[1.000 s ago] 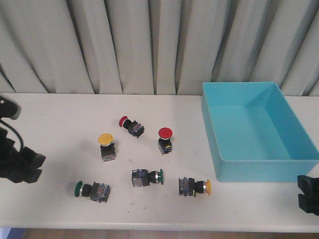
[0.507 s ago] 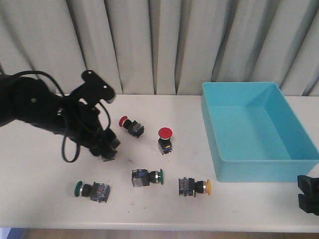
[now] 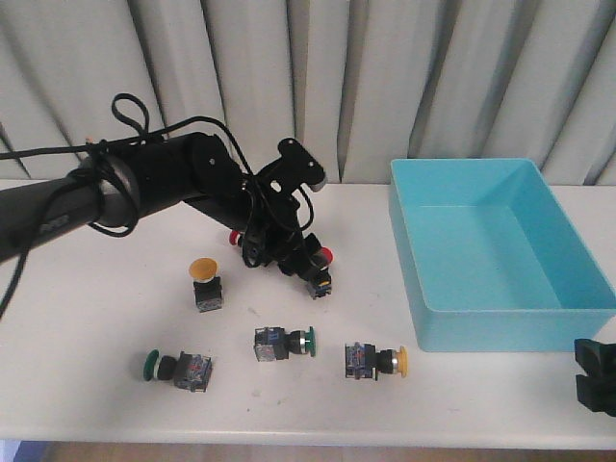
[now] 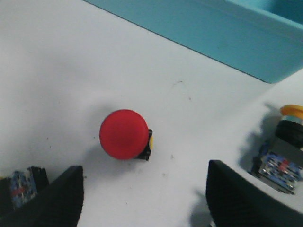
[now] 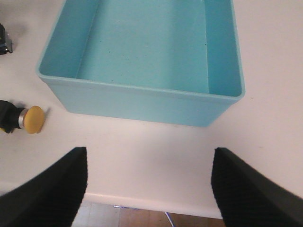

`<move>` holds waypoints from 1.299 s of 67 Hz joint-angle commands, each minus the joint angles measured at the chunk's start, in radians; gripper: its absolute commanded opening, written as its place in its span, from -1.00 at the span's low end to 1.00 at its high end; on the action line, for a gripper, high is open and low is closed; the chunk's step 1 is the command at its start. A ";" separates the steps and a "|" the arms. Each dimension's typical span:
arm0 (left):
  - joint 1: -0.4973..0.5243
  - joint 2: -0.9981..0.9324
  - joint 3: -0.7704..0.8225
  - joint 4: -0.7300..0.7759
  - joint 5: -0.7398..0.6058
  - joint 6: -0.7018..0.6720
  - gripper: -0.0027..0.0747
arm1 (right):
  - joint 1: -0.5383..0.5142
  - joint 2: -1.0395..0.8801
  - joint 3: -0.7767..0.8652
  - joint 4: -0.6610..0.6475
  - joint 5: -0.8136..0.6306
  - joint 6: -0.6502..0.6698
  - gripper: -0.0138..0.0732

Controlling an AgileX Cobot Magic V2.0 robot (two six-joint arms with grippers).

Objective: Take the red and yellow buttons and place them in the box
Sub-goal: 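Reach the left gripper to the red button nearest the box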

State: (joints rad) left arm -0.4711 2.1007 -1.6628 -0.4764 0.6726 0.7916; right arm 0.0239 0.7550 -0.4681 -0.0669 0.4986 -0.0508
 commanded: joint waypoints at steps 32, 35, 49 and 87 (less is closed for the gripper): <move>-0.009 0.196 -0.257 -0.051 -0.038 0.004 0.45 | 0.001 0.002 -0.033 -0.004 -0.059 -0.008 0.56; -0.009 0.205 -0.258 -0.051 -0.053 0.004 0.45 | 0.001 0.002 -0.033 -0.004 -0.059 -0.008 0.56; -0.009 0.222 -0.261 -0.049 -0.083 0.004 0.34 | 0.001 0.002 -0.033 -0.004 -0.059 -0.008 0.56; 0.001 0.096 -0.261 -0.040 0.080 -0.059 -0.48 | 0.001 0.002 -0.033 -0.004 -0.059 -0.008 0.56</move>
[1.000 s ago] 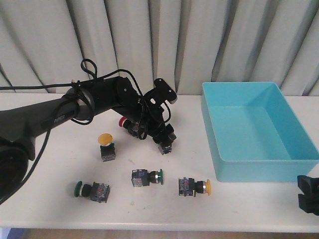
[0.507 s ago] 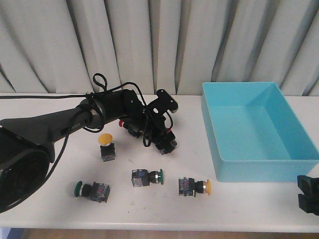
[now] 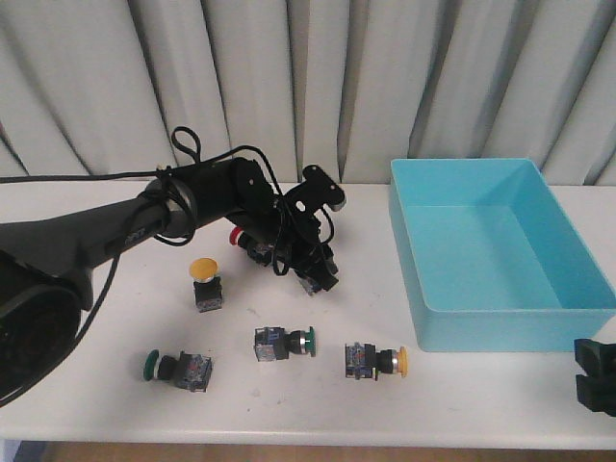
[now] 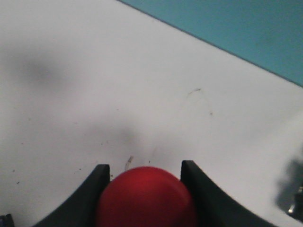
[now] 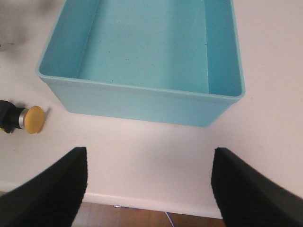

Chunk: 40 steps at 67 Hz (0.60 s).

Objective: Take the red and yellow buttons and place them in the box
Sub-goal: 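Reach the left gripper to the red button nearest the box, then close the left gripper on the red button and lift it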

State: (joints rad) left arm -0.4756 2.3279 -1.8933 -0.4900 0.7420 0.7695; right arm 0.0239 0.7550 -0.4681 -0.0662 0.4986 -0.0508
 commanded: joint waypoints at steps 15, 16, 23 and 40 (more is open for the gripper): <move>0.019 -0.266 -0.031 0.035 0.101 -0.171 -0.47 | 0.001 0.002 -0.033 -0.004 -0.056 -0.008 0.56; 0.020 -0.276 -0.031 0.047 0.107 -0.188 -0.47 | 0.001 0.002 -0.033 -0.004 -0.055 -0.008 0.56; 0.025 -0.345 -0.030 0.140 0.145 -0.325 -0.47 | 0.001 0.002 -0.033 -0.004 -0.052 -0.008 0.56; 0.025 -0.612 0.225 0.228 0.039 -0.362 -0.47 | 0.001 0.002 -0.033 -0.004 -0.042 -0.008 0.56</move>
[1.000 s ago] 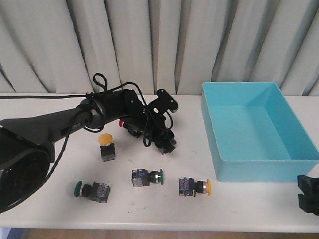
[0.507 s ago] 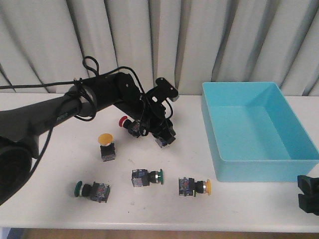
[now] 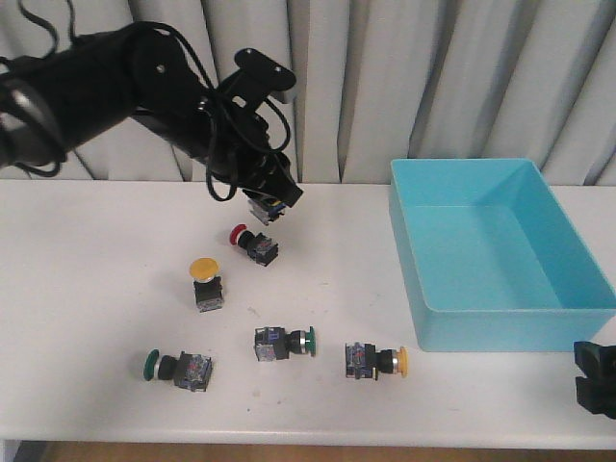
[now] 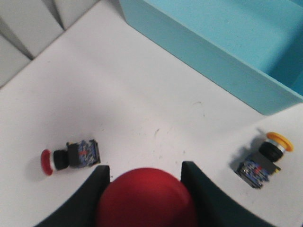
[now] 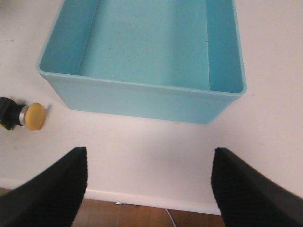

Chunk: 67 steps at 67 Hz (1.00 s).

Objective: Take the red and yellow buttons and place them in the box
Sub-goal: 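Close the left gripper on the red button and lift it, then pass the red button from the left gripper to the right gripper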

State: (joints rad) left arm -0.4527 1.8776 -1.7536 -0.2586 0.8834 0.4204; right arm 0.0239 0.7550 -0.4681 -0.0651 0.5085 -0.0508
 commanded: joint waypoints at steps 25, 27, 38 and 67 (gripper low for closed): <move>0.005 -0.568 0.676 -0.019 -0.335 0.034 -0.47 | 0.001 0.002 -0.033 -0.005 -0.038 -0.008 0.56; 0.005 -0.584 0.705 -0.030 -0.342 0.035 -0.47 | 0.001 0.002 -0.033 -0.003 -0.036 -0.008 0.56; 0.005 -0.607 0.801 -0.168 -0.375 0.146 -0.47 | 0.001 0.011 -0.033 0.049 -0.027 -0.037 0.56; 0.005 -0.505 0.812 -1.058 -0.133 1.202 -0.46 | 0.001 0.181 -0.136 0.661 0.154 -0.861 0.55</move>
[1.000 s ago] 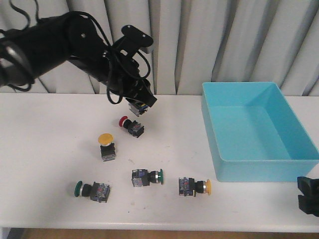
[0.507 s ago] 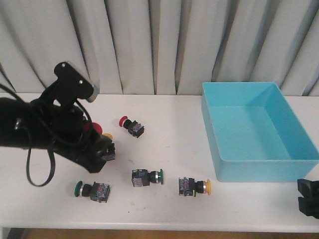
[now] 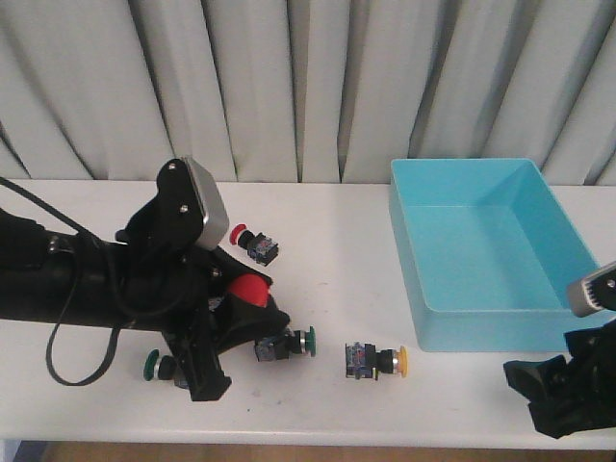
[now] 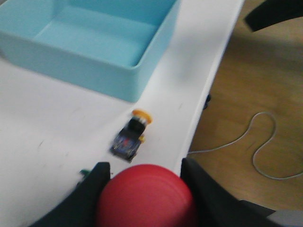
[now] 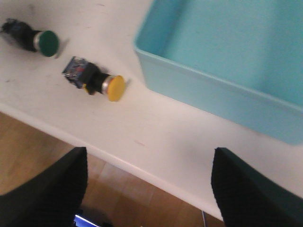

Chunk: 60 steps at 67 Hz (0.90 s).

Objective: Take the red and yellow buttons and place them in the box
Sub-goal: 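Pass the red button from the left gripper to the right gripper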

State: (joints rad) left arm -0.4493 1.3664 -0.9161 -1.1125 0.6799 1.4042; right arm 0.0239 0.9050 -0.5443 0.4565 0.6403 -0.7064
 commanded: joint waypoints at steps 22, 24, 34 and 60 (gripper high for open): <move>0.002 0.079 -0.026 -0.370 0.258 0.527 -0.45 | 0.063 0.150 -0.086 0.512 0.172 -0.715 0.44; 0.002 0.081 -0.026 -0.370 0.268 0.548 -0.45 | 0.092 0.155 -0.086 0.521 0.157 -0.750 0.43; 0.002 0.084 -0.026 -0.373 0.318 0.602 -0.45 | 0.268 0.196 -0.100 0.532 -0.003 -0.813 0.40; 0.002 0.084 -0.026 -0.385 0.388 0.622 -0.45 | 0.460 0.329 -0.216 0.609 -0.017 -1.007 0.40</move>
State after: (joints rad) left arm -0.4493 1.4771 -0.9161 -1.4177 1.0231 2.0249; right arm 0.4778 1.2404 -0.7203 0.9929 0.6349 -1.6726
